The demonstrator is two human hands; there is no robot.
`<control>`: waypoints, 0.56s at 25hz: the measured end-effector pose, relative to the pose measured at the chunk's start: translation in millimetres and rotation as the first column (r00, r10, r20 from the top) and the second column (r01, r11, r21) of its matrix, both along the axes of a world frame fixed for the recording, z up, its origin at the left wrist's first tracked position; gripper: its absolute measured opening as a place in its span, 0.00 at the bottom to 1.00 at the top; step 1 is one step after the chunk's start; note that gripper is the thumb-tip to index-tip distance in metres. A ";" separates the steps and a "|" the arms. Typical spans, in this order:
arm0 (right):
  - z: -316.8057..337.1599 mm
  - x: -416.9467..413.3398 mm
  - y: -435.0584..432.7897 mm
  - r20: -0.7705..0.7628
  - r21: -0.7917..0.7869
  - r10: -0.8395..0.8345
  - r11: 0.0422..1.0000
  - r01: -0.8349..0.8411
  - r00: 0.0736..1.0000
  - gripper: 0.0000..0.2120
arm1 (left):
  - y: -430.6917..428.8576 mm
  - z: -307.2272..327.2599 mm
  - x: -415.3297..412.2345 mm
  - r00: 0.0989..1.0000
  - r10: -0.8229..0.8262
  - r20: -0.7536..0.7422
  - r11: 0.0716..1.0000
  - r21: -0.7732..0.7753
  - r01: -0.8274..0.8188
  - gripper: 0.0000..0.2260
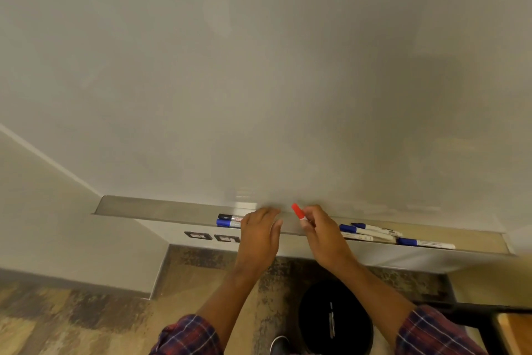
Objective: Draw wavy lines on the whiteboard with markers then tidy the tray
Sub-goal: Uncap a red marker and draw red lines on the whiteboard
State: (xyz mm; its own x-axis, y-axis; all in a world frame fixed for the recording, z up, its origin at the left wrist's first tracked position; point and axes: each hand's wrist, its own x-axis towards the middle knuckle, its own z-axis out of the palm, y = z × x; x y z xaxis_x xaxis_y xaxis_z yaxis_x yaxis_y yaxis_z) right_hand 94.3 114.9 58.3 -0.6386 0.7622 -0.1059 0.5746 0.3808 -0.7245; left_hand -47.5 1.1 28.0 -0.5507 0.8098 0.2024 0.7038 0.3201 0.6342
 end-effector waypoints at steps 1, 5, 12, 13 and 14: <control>12.0 2.4 -4.3 -0.064 -0.076 -0.008 0.997 0.003 0.998 0.08 | 2.4 8.5 8.5 0.995 0.030 0.097 0.998 0.055 -0.036 0.16; 59.9 15.2 -19.2 -0.282 -0.268 -0.085 0.963 0.007 0.956 0.05 | 13.3 61.7 37.3 0.784 -0.015 0.620 0.981 0.162 -0.109 0.10; 133.8 47.1 -40.0 -0.422 -0.789 -0.421 0.606 -0.097 0.803 0.13 | 17.9 132.0 61.6 0.131 -0.366 0.921 0.929 0.370 -0.004 0.22; 140.1 52.5 -41.5 -0.411 -0.829 -0.430 0.543 -0.133 0.803 0.15 | 19.3 138.1 66.3 0.073 -0.415 0.907 0.909 0.416 0.003 0.22; 146.3 57.6 -42.7 -0.407 -0.855 -0.428 0.489 -0.172 0.807 0.17 | 21.1 143.6 71.3 0.023 -0.456 0.889 0.890 0.456 0.005 0.23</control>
